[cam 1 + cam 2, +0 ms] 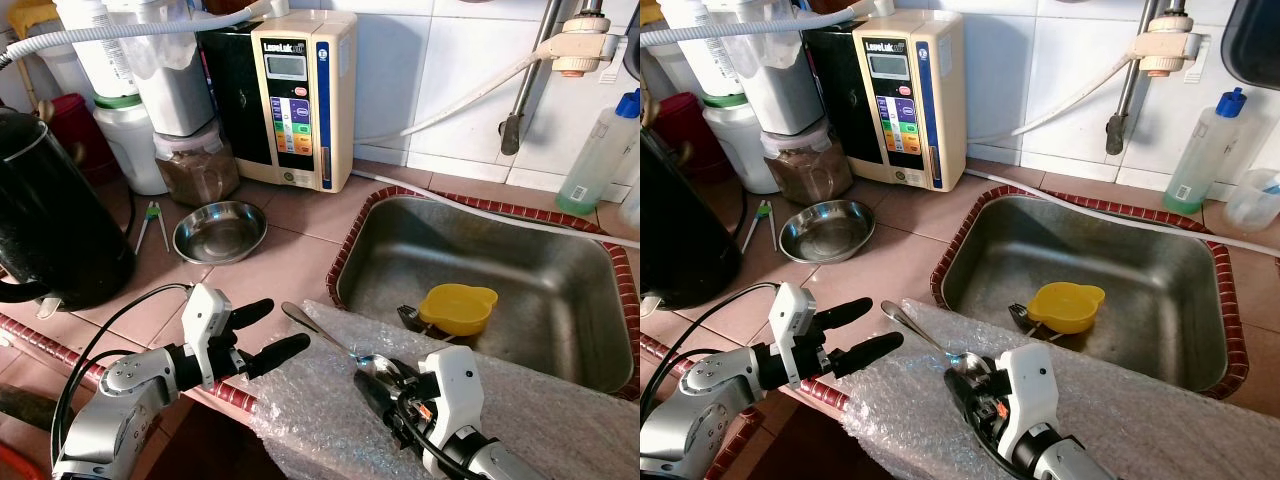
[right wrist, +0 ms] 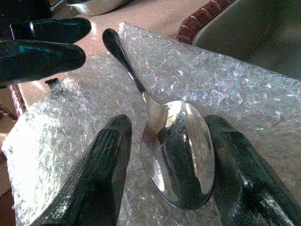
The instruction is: Kitchen organization
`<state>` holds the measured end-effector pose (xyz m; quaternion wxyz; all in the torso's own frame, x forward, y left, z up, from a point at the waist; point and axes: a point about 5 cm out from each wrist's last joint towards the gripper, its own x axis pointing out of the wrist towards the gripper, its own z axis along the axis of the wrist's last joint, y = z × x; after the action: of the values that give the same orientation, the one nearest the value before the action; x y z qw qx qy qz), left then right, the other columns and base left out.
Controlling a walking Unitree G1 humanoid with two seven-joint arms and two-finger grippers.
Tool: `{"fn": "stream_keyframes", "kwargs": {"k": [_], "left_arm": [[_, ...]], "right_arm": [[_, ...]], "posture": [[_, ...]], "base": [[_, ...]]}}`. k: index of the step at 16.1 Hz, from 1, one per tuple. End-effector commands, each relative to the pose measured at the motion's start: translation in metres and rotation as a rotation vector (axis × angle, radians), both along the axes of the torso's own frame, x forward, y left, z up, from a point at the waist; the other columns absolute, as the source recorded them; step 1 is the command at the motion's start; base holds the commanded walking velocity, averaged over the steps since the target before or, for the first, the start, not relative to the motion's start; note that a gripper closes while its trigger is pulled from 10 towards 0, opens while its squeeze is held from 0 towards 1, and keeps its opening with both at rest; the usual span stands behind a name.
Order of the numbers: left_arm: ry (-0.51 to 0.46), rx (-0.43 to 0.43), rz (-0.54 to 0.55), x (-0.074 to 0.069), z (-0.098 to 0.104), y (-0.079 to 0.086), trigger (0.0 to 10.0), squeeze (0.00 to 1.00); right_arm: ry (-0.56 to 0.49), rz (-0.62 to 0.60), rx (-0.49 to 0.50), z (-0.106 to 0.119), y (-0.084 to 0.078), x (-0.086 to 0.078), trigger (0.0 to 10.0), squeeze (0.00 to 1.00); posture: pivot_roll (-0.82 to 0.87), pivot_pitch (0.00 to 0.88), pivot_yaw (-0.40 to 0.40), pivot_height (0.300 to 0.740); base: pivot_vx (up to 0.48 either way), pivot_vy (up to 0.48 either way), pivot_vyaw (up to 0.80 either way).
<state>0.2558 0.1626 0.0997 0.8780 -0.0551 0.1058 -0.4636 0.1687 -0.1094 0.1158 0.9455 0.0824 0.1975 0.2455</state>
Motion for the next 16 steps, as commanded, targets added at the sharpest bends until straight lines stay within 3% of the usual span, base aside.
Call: {"fn": "stream_keyframes", "kwargs": {"k": [1,16], "left_arm": [[-0.002,0.018,-0.009,0.0008,0.0011,0.0012,10.0,0.00],[-0.015,0.016,-0.002,0.0041,0.0022,-0.0027,10.0,0.00]], "right_arm": [[0.013,-0.002,0.006,-0.0006,0.0010,0.0007,0.0,0.00],[-0.026,-0.072,-0.026,0.0014,-0.0087,0.0091,0.0,0.00]], "posture": [[-0.03,0.012,0.107,0.740],[-0.04,0.012,0.108,0.740]], "base": [[0.000,0.000,0.00],[0.000,0.000,0.00]]}}
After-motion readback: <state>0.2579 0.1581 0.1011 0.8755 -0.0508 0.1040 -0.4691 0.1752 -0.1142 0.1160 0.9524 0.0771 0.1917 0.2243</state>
